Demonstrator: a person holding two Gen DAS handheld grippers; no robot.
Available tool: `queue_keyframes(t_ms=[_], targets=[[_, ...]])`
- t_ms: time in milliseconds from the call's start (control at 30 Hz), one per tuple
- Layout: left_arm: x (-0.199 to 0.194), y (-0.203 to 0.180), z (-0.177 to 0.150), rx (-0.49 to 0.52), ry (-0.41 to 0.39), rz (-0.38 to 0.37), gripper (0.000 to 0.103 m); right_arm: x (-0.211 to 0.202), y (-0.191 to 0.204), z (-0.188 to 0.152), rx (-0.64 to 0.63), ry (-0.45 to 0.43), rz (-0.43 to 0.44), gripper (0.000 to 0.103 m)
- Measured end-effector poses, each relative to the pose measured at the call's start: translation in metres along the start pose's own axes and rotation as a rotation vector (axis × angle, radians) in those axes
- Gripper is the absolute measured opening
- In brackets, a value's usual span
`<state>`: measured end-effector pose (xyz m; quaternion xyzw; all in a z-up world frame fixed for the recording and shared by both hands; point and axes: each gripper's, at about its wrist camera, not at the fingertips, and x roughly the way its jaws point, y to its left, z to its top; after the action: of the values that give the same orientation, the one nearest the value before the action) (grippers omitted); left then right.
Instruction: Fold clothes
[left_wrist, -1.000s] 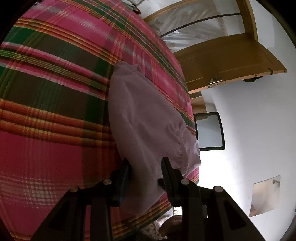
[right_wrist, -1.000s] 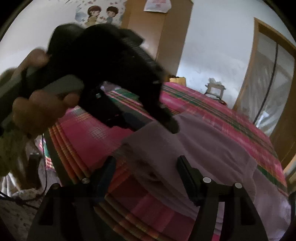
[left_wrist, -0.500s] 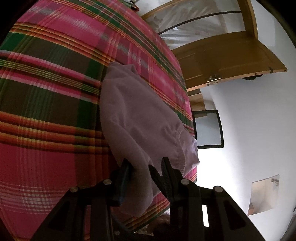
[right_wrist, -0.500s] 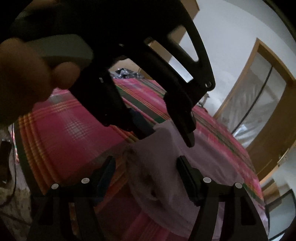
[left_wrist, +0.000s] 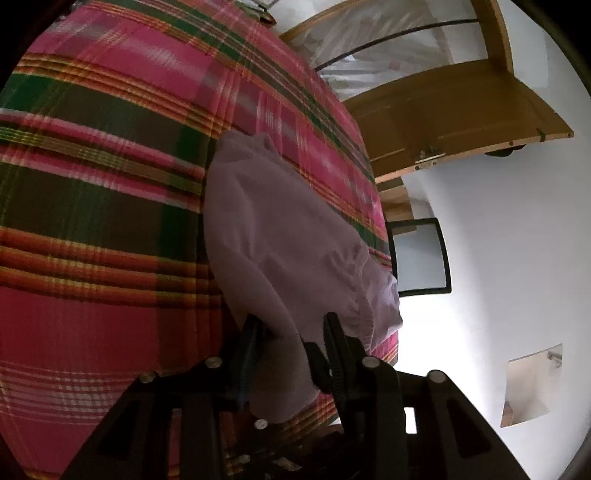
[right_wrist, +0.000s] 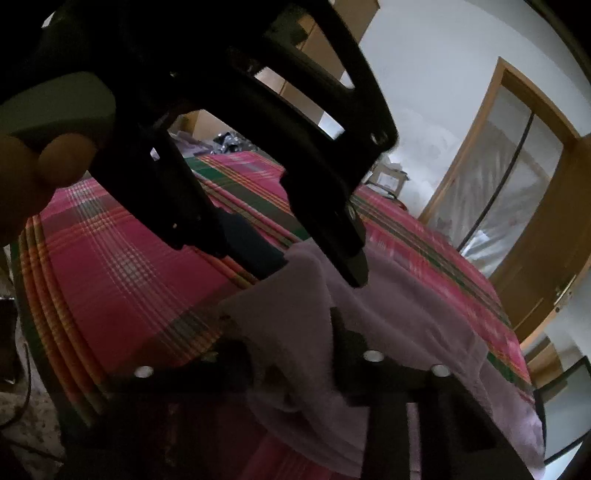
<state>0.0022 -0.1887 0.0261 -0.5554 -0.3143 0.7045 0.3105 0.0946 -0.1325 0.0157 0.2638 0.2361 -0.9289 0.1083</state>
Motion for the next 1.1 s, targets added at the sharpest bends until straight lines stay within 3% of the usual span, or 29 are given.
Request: queue_keyframes(t_ms=[67, 233, 400, 700, 1100], targets=[[-0.003, 0.002, 0.000, -0.008, -0.018, -0.004, 0.050, 0.001, -0.006, 0.000, 0.013, -0.003, 0.007, 0.026], [-0.009, 0.019, 0.007, -0.077, -0.061, -0.008, 0.054, -0.007, -0.018, 0.003, 0.066, -0.026, 0.029, 0.020], [0.004, 0.018, 0.018, -0.050, -0.022, 0.042, 0.060, -0.019, -0.028, -0.001, 0.104, -0.047, 0.061, 0.016], [0.027, 0.015, 0.038, 0.001, 0.051, 0.133, 0.061, -0.043, -0.022, -0.005, 0.127, -0.068, 0.092, 0.016], [0.047, 0.016, 0.065, -0.078, 0.047, 0.074, 0.058, -0.057, -0.019, -0.011, 0.144, -0.067, 0.122, 0.016]])
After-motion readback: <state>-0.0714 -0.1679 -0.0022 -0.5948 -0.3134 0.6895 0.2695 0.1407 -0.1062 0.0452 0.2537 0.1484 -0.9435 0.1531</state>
